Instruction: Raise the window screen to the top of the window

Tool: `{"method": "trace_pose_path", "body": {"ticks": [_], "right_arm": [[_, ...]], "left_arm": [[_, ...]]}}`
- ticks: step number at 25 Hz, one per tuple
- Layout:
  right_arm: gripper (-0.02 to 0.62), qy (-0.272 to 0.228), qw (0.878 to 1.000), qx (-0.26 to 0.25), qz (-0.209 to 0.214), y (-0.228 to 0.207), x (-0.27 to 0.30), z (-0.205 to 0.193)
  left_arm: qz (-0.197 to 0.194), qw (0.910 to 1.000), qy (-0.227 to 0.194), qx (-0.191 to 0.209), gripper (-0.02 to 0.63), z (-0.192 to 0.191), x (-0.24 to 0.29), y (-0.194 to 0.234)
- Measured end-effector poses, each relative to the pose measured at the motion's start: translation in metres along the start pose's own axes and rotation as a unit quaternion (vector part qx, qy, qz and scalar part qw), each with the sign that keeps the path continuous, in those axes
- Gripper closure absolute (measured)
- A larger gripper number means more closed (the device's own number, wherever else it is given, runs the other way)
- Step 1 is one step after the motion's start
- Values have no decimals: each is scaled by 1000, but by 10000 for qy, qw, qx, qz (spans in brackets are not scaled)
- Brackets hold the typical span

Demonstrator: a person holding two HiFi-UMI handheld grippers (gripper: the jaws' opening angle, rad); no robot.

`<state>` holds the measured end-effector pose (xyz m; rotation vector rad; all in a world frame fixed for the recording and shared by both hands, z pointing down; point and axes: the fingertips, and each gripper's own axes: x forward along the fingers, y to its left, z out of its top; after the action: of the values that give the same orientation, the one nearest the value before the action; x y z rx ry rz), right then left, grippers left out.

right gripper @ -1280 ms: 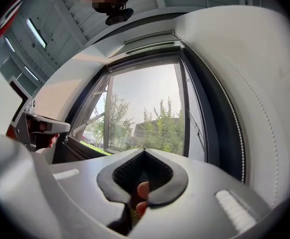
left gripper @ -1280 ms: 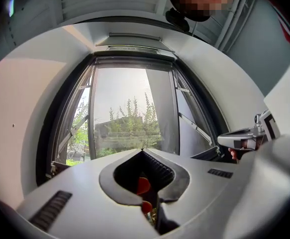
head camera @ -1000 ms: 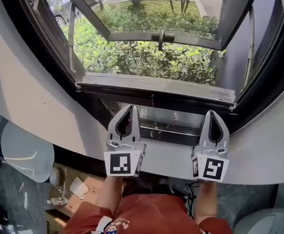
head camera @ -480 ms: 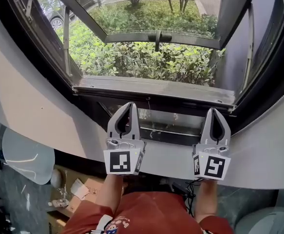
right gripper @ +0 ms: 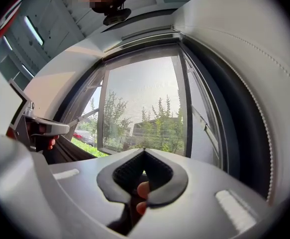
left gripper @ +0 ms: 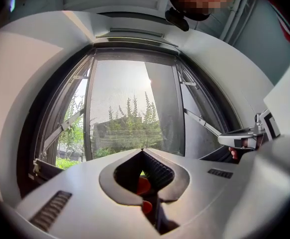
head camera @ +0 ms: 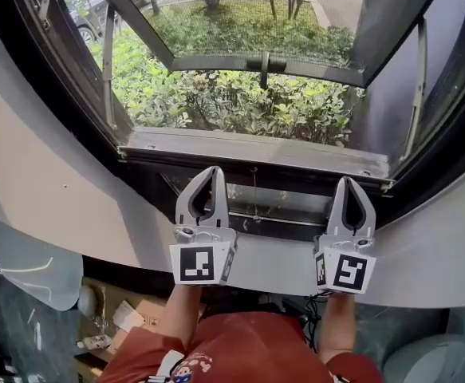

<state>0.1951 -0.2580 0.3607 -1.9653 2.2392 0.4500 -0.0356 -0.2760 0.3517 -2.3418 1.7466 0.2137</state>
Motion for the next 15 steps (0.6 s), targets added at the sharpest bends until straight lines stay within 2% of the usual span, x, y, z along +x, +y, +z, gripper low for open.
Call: {"method": "trace_pose_path", "body": {"ticks": [9, 12, 15], "right_arm": [[586, 91, 9995, -311, 21, 19, 16, -4], [586, 109, 9982, -571, 116, 27, 19, -7], [585, 133, 9968, -750, 241, 34, 20, -8]], "left_arm": [[-93, 9999, 99, 23, 601, -12, 10, 21], [-282, 9993, 121, 225, 601, -18, 12, 20], [-592, 9961, 189, 627, 587, -24, 14, 15]]}}
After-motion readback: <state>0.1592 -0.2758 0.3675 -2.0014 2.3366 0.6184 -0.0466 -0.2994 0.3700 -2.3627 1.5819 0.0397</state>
